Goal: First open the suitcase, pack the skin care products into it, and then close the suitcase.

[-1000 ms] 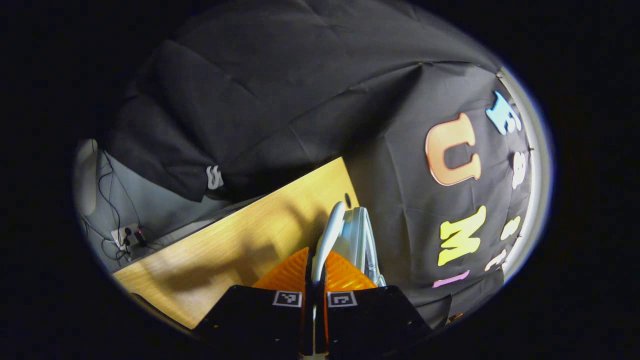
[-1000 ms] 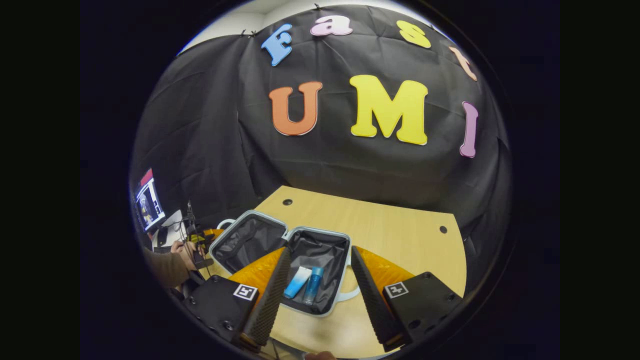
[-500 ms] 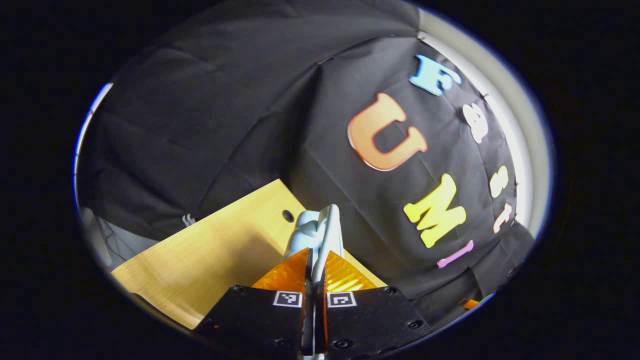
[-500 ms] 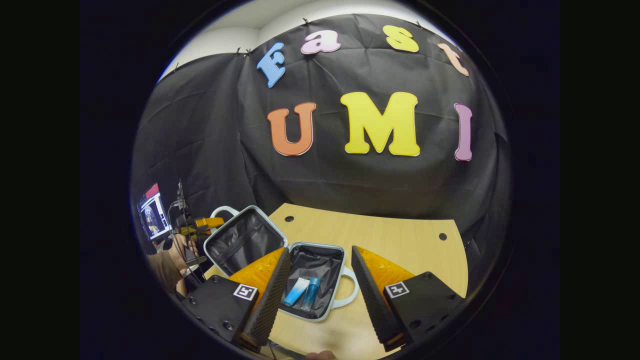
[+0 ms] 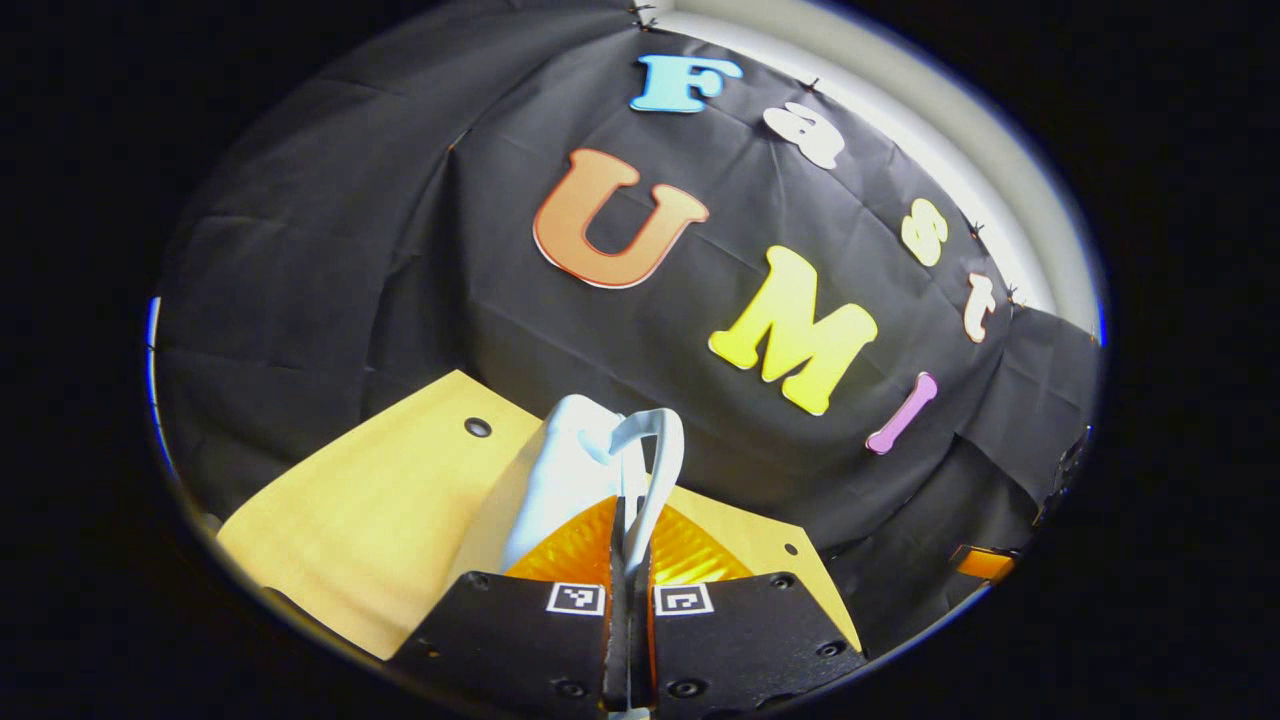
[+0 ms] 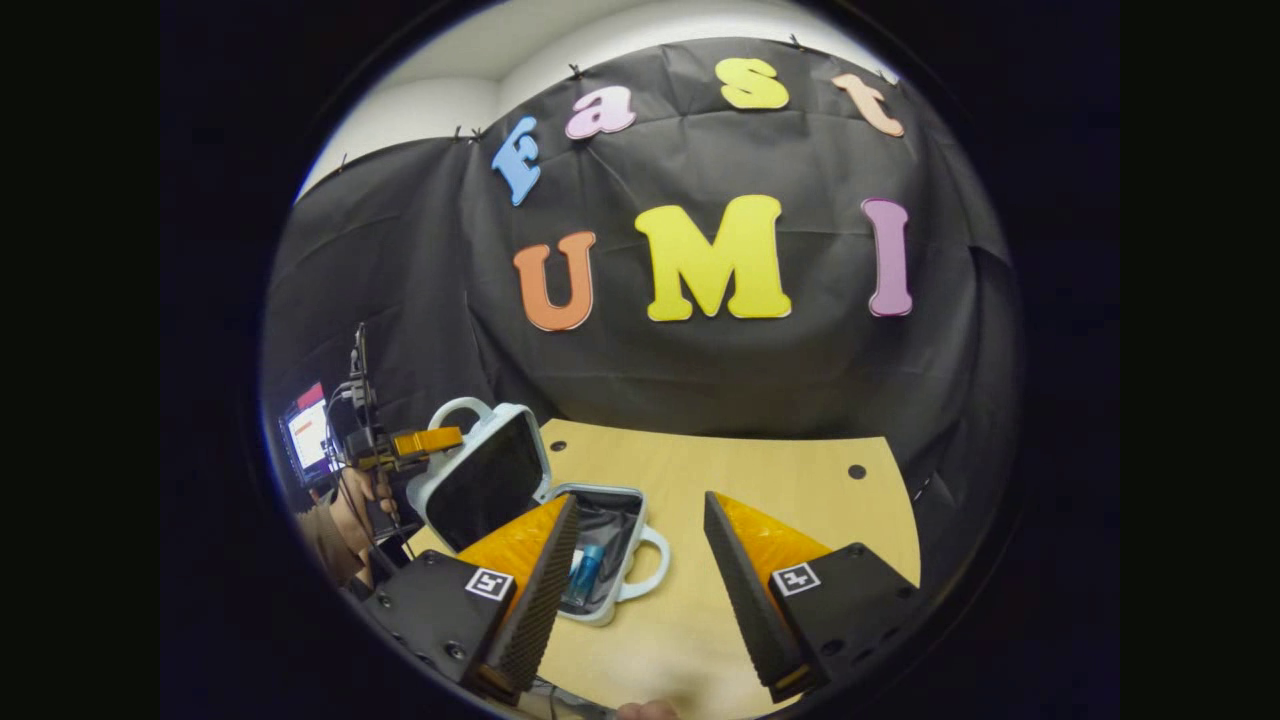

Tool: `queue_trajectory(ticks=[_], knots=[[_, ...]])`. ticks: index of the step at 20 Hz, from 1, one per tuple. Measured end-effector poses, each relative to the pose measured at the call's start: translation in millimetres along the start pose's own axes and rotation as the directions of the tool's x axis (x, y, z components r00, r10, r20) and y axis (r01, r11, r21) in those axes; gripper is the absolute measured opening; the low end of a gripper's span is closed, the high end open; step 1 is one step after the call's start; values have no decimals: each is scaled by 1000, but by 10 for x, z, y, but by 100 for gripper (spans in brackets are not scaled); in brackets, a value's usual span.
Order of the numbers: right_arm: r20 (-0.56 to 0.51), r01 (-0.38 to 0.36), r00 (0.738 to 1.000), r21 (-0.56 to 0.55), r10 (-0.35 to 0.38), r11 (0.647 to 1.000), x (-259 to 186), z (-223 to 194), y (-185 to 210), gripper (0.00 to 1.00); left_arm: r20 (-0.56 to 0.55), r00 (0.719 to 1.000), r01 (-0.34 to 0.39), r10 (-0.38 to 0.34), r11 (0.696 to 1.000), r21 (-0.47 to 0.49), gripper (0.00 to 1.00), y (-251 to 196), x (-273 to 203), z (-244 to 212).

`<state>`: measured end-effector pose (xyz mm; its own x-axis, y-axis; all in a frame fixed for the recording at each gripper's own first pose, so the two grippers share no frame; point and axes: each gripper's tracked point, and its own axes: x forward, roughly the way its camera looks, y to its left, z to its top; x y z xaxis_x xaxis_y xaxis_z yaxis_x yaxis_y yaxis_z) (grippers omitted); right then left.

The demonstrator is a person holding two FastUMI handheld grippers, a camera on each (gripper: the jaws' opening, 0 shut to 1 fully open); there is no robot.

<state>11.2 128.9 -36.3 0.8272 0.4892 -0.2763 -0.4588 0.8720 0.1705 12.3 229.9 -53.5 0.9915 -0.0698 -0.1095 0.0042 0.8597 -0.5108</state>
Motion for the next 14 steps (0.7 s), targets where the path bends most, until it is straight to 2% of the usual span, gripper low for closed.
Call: queue_trajectory(ticks=[3,5,6,9,13,14], knots=[[5,15,1000,-15,-15,1000,-189,-58,-359,76,-20,1000,-2,4,993,114,4,-402,43,-353],[-6,21,1000,-17,-21,1000,-262,-132,-545,76,-50,999,8,1,986,165,4,-588,254,-601],[-12,23,1000,-17,-23,1000,-287,-157,-655,73,-58,998,4,8,980,198,4,-638,367,-714],[-32,24,999,-6,-24,1000,-350,-262,-888,74,-94,995,-2,32,953,303,4,-853,454,-1027],[-62,18,998,2,-18,1000,-393,-406,-1056,76,-144,988,0,59,926,379,4,-971,481,-1415],[-70,15,997,5,-15,1000,-399,-463,-1084,76,-157,986,5,63,918,397,0,-985,528,-1492]])
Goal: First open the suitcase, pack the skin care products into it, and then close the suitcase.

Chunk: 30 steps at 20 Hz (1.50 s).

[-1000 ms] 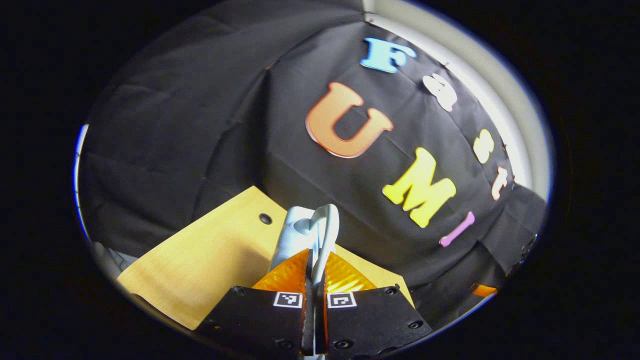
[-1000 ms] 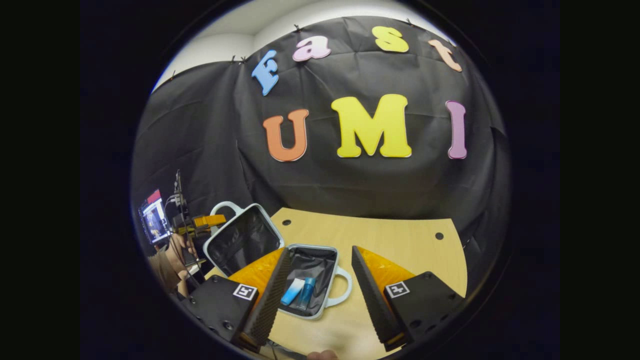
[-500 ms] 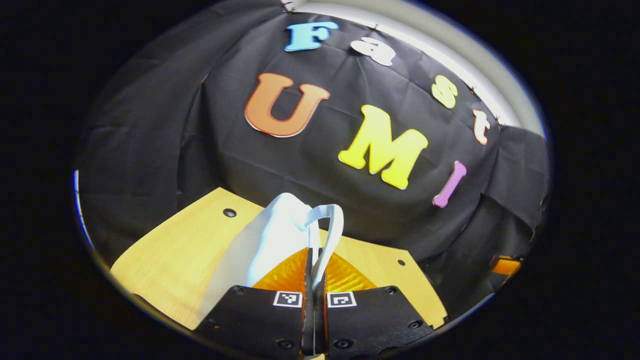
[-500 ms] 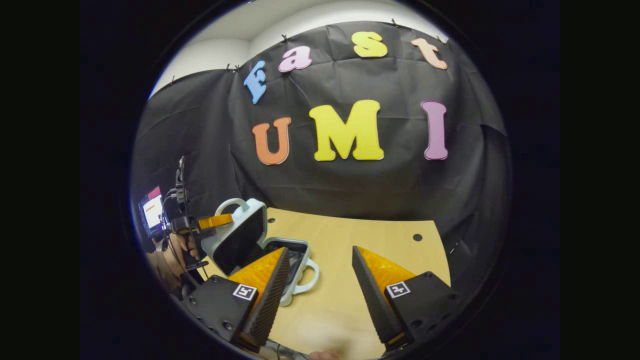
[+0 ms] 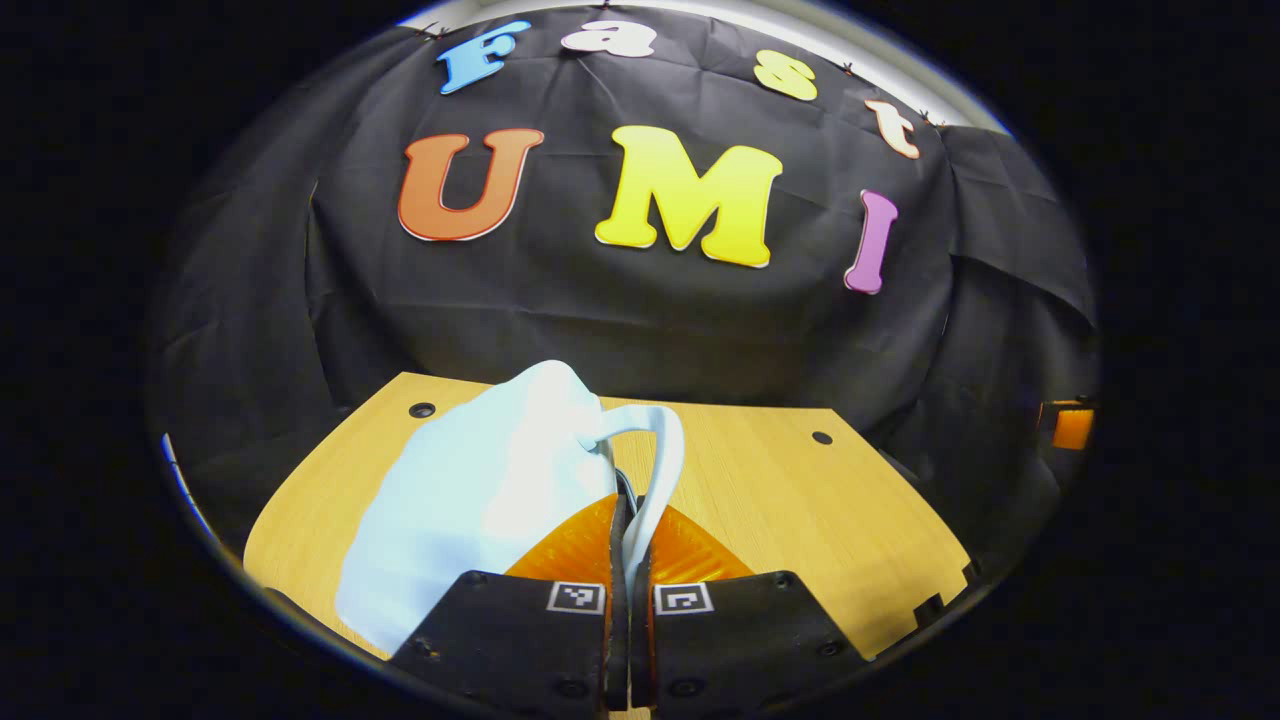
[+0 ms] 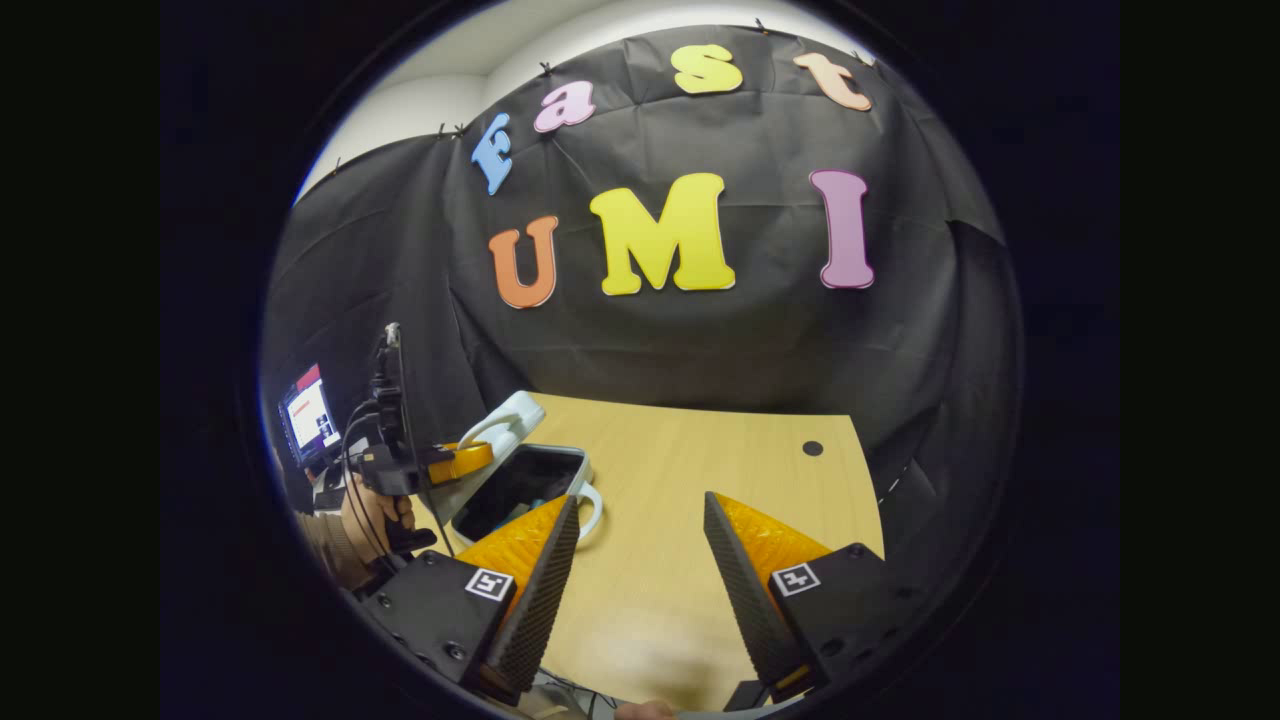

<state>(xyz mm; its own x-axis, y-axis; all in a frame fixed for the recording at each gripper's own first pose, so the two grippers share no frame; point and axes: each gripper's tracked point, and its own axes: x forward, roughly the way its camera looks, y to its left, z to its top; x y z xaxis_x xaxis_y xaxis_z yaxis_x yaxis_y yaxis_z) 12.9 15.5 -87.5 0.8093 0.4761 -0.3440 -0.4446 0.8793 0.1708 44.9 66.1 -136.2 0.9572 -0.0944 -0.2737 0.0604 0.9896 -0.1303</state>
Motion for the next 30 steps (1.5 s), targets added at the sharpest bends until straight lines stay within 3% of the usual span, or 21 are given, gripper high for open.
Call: queue_trajectory(ticks=[1,12,14,18,25,30], knots=[[-9,-4,1000,3,4,1000,-1,-48,-26,76,-14,1000,0,0,1000,20,4,-38,44,-72],[-75,11,997,34,-8,999,-3,-406,-271,76,-216,976,28,16,979,200,4,-476,397,-1090],[-79,21,997,51,-17,998,10,-419,-318,76,-232,972,25,27,975,221,0,-485,408,-1171],[-90,41,995,79,-34,996,35,-447,-384,74,-239,970,12,49,969,247,4,-468,450,-1185],[-57,74,996,87,-69,993,102,-285,-366,74,-286,950,-7,124,925,379,5,-483,522,-1313],[22,138,990,109,-141,984,159,6,-425,73,-274,933,-42,234,826,562,13,-431,545,-1363]])
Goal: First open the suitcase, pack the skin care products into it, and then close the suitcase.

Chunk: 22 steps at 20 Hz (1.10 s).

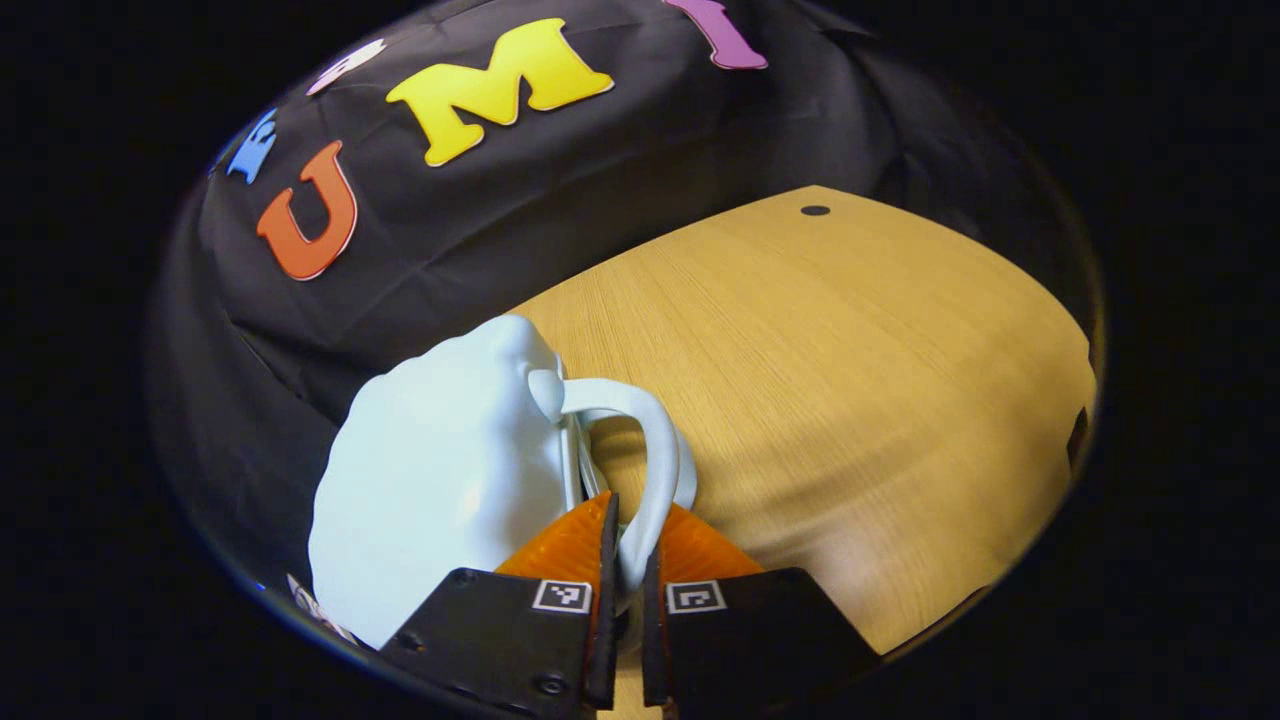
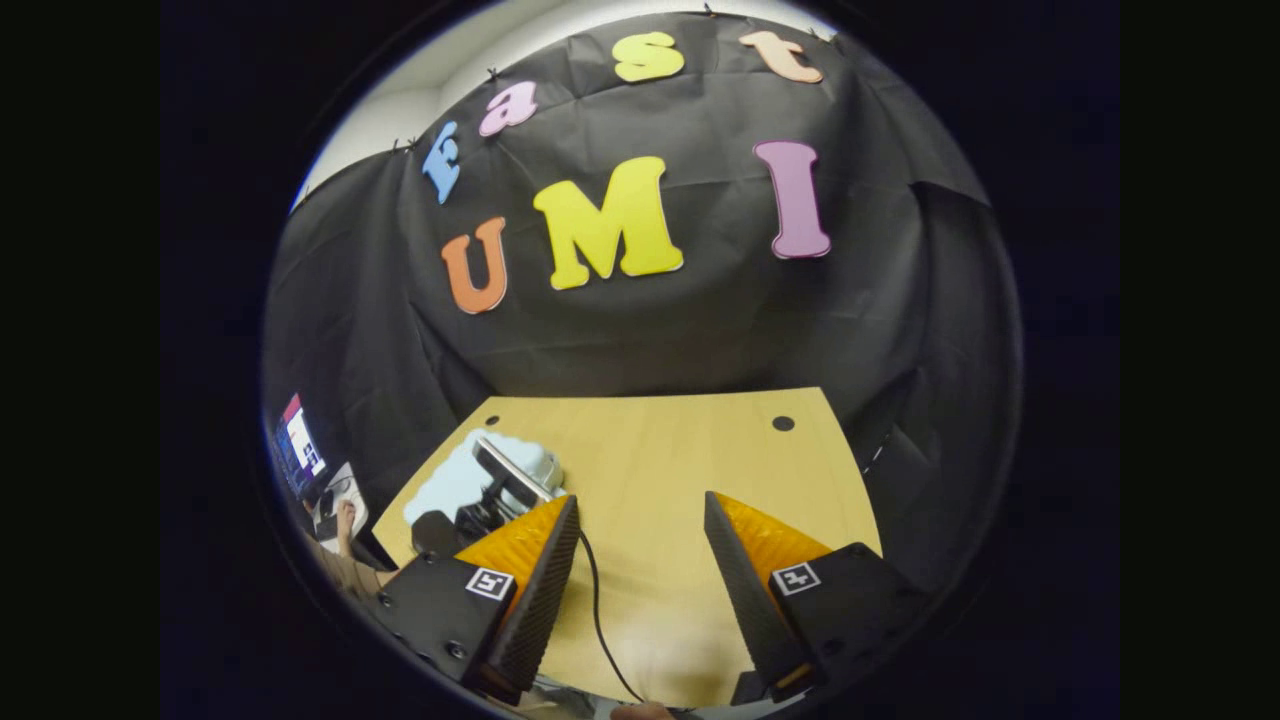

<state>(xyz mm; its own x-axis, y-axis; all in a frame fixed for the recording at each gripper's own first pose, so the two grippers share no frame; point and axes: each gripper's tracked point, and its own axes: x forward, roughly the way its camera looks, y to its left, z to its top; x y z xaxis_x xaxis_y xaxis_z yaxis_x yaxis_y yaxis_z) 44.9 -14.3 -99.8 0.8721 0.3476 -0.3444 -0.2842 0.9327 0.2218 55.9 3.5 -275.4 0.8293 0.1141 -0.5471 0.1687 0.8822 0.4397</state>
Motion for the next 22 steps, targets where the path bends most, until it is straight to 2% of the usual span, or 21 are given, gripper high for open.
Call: queue_trajectory(ticks=[4,6,7,8,9,10,11,12,15,17,22], knots=[[78,93,993,6,-94,996,-9,224,-153,75,1,1000,3,-3,1000,19,19,11,-17,8],[102,153,983,-8,-152,988,-14,262,-226,75,18,999,51,-50,997,-63,35,-19,-122,27],[103,174,980,-15,-172,985,-14,251,-229,75,40,996,85,-81,989,-117,48,-23,-201,82],[105,193,976,-17,-191,981,-17,241,-211,75,84,992,103,-90,981,-167,53,30,-296,192],[107,209,973,-19,-206,978,-25,240,-175,75,138,986,124,-97,970,-208,70,120,-430,321],[108,222,970,-19,-218,975,-24,228,-114,75,196,976,138,-91,960,-243,68,269,-562,470],[111,233,967,-23,-229,972,-25,196,-26,75,254,964,153,-84,952,-264,75,423,-716,599],[115,239,965,-26,-235,971,-6,164,107,75,312,948,156,-64,948,-279,78,599,-881,699],[136,240,963,-48,-231,970,53,62,576,73,416,909,129,17,938,-321,93,1169,-1359,749],[123,204,973,-70,-194,977,174,-17,978,75,460,886,122,59,927,-354,97,1447,-1570,720],[106,102,990,-125,-89,987,392,-39,1804,76,524,839,88,148,913,-399,97,1988,-1841,790]])
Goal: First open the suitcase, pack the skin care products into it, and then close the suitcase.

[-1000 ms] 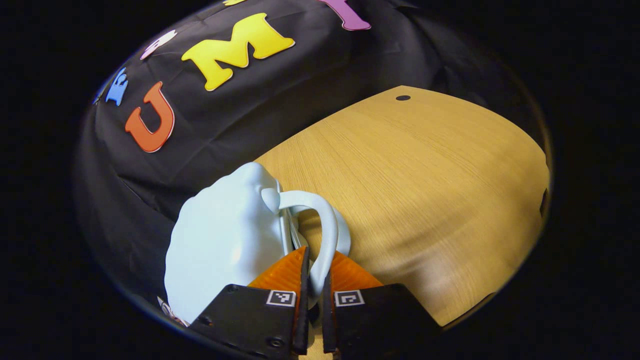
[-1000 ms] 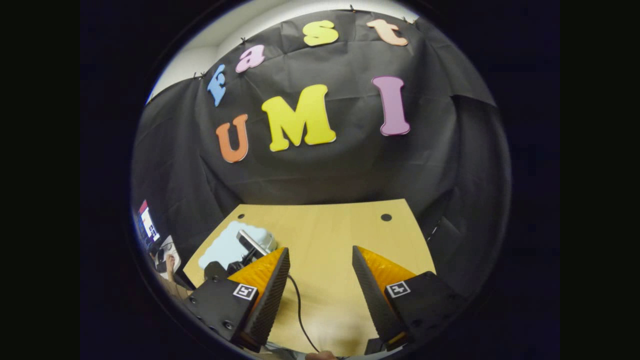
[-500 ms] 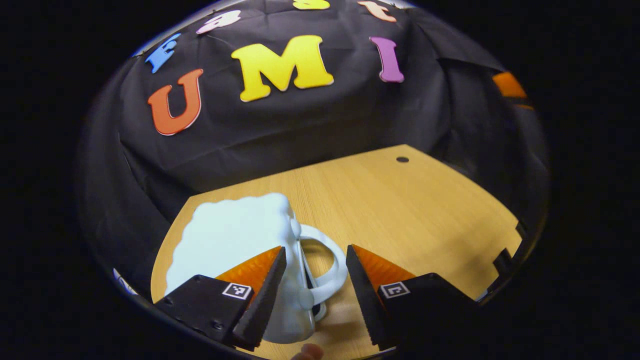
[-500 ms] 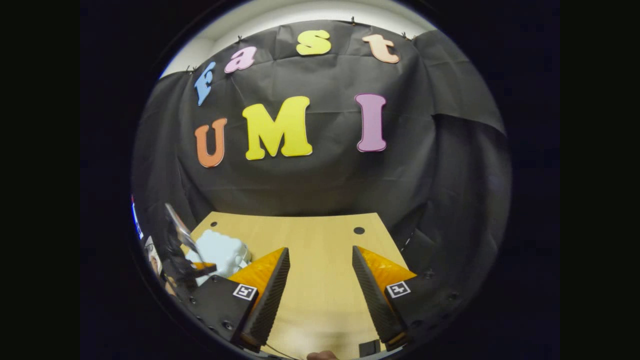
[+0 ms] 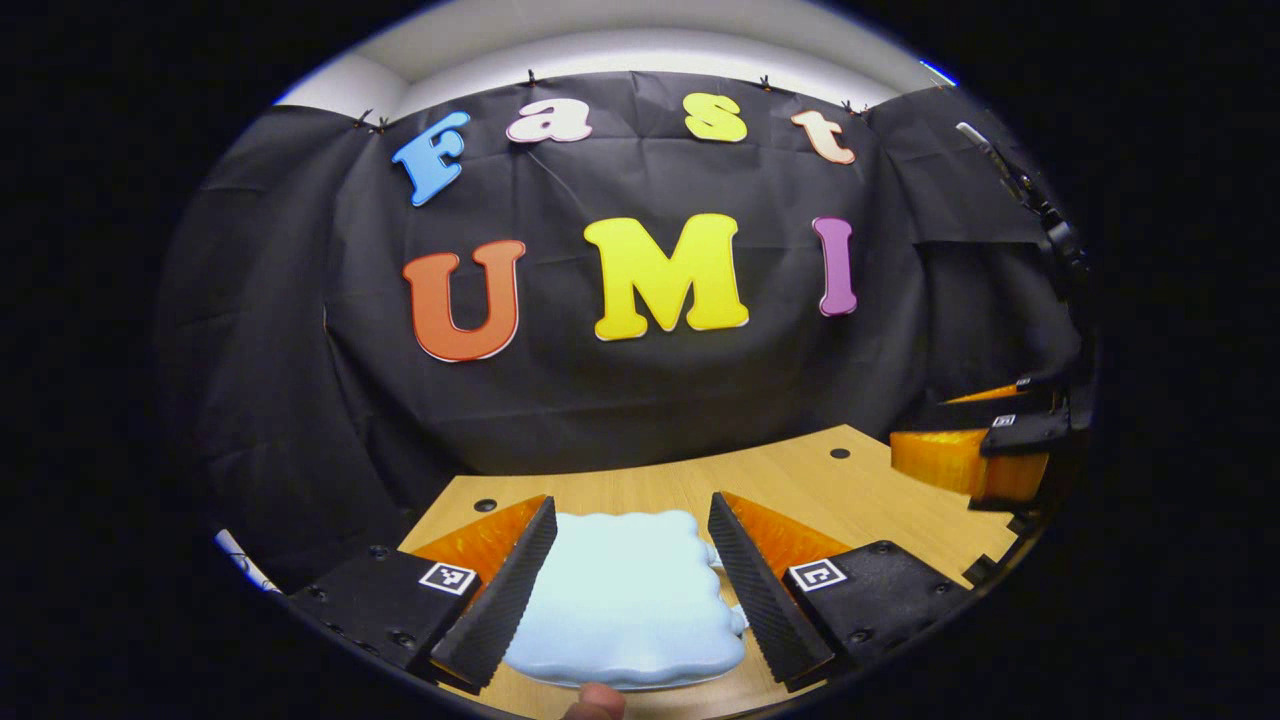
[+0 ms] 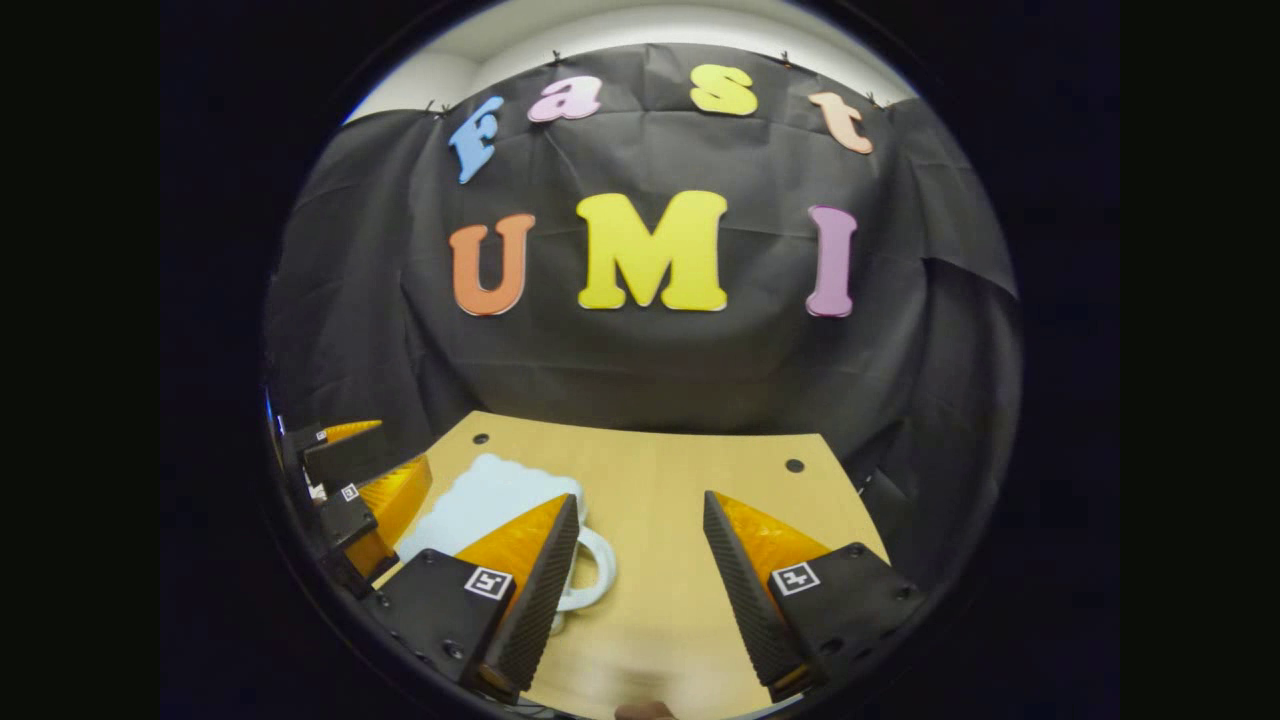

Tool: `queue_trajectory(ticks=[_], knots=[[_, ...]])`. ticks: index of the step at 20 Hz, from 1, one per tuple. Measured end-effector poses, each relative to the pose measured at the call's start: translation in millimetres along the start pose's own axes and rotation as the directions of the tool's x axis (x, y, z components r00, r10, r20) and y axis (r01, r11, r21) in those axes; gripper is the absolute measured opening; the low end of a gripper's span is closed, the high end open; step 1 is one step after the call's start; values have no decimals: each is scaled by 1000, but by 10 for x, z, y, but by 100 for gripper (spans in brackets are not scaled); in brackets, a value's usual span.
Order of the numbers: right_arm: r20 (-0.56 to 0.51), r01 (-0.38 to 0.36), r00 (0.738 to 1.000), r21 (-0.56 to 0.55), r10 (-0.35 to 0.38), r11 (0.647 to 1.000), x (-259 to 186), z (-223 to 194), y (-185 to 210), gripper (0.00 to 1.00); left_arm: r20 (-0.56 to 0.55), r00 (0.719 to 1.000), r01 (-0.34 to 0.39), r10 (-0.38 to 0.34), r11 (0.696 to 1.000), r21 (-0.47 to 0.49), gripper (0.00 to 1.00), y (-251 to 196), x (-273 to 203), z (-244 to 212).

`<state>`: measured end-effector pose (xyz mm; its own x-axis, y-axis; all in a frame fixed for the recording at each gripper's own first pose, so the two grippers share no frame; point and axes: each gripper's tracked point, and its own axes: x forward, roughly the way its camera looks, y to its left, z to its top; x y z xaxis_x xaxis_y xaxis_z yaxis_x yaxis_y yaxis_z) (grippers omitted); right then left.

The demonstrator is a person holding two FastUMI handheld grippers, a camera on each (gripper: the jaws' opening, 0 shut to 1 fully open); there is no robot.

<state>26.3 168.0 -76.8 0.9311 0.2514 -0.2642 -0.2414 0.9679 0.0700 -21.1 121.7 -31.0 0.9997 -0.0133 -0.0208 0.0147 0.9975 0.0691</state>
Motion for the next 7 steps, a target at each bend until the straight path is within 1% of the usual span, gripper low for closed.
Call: queue_trajectory(ticks=[2,4,7], knots=[[5,-26,1000,-13,26,1000,17,31,208,76,19,999,-26,26,1000,-12,97,121,-15,66],[18,-42,999,-30,43,999,15,64,327,76,32,999,-43,44,999,-9,98,195,-39,106],[14,-48,999,-35,49,998,-15,26,371,76,35,999,-33,34,999,-14,98,195,-61,119]])
